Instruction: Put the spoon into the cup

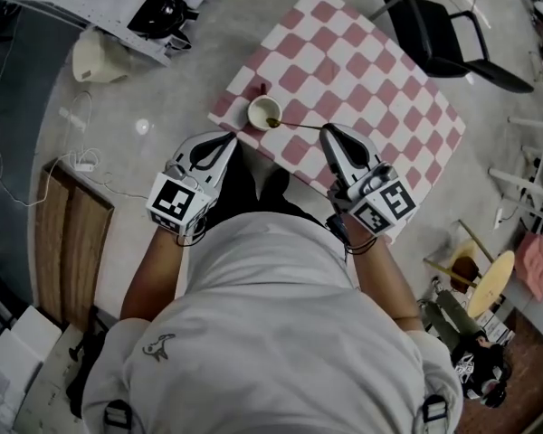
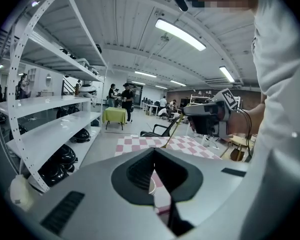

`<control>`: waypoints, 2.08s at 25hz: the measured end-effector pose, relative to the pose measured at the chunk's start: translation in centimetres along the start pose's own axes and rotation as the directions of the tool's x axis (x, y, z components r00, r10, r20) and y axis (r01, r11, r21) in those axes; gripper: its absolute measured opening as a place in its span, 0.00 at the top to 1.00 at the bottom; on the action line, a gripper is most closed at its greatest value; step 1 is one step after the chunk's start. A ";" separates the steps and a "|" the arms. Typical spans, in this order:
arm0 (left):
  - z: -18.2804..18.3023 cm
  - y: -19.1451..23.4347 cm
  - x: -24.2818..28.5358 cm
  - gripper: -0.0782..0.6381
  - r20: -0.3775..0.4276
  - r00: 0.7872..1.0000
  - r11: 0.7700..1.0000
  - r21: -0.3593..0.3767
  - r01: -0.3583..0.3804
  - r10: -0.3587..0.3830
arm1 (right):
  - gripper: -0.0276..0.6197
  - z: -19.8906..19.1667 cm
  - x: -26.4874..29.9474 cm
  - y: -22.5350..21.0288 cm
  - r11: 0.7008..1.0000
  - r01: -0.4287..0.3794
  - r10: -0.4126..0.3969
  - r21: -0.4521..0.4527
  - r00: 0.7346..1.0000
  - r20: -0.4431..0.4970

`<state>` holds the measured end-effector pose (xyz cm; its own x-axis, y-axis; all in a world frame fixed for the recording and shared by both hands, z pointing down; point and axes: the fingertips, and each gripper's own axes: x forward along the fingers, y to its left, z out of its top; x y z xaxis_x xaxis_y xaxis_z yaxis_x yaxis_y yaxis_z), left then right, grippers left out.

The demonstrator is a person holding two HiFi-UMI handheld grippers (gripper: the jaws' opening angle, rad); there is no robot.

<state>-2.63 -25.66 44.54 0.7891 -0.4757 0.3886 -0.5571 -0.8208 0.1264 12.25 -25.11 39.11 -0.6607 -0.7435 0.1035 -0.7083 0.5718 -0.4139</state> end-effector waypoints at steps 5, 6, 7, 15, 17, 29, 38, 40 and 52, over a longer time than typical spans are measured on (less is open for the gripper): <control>-1.4 1.2 1.3 0.87 -0.035 0.999 0.999 -0.012 0.030 -0.030 | 0.91 -1.5 1.9 -1.5 0.999 0.020 -0.019 0.033 1.000 -0.021; -1.6 1.4 1.5 0.87 -0.039 0.999 0.999 -0.015 0.037 -0.038 | 0.91 -1.9 2.1 -1.7 0.999 0.025 -0.024 0.039 0.999 -0.026; -1.8 1.5 1.8 0.87 -0.042 0.998 0.999 -0.019 0.044 -0.044 | 0.91 -2.3 2.3 -1.9 0.999 0.031 -0.029 0.045 0.999 -0.031; -3.4 2.6 4.6 0.87 -0.066 0.994 0.996 -0.034 0.085 -0.087 | 0.91 -5.7 4.0 -4.3 0.994 0.074 -0.066 0.080 0.994 -0.089; -3.9 3.0 5.5 0.87 -0.079 0.992 0.995 -0.018 0.098 -0.099 | 0.91 -6.4 4.8 -5.1 0.995 0.072 -0.065 0.072 0.993 -0.099; -6.8 5.0 8.8 0.87 -0.121 0.982 0.989 -0.054 0.141 -0.146 | 0.91 -11.3 6.9 -7.9 0.982 0.116 -0.091 0.147 0.982 -0.164; -9.5 6.5 10.5 0.87 -0.158 0.973 0.985 -0.069 0.157 -0.166 | 0.90 -15.2 7.9 -9.8 0.970 0.141 -0.099 0.197 0.973 -0.207; -9.8 6.9 10.7 0.87 -0.164 0.972 0.985 -0.066 0.161 -0.170 | 0.90 -15.9 8.1 -10.1 0.969 0.142 -0.097 0.203 0.971 -0.220; -10.9 7.6 11.1 0.87 -0.159 0.969 0.980 -0.098 0.173 -0.187 | 0.90 -18.8 9.3 -11.2 0.965 0.140 -0.081 0.220 0.962 -0.260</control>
<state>-0.97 -33.75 59.79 0.8281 -0.2574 0.4980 -0.4348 -0.8556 0.2808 9.38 -31.93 61.70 -0.6431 -0.6716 0.3680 -0.7219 0.3713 -0.5840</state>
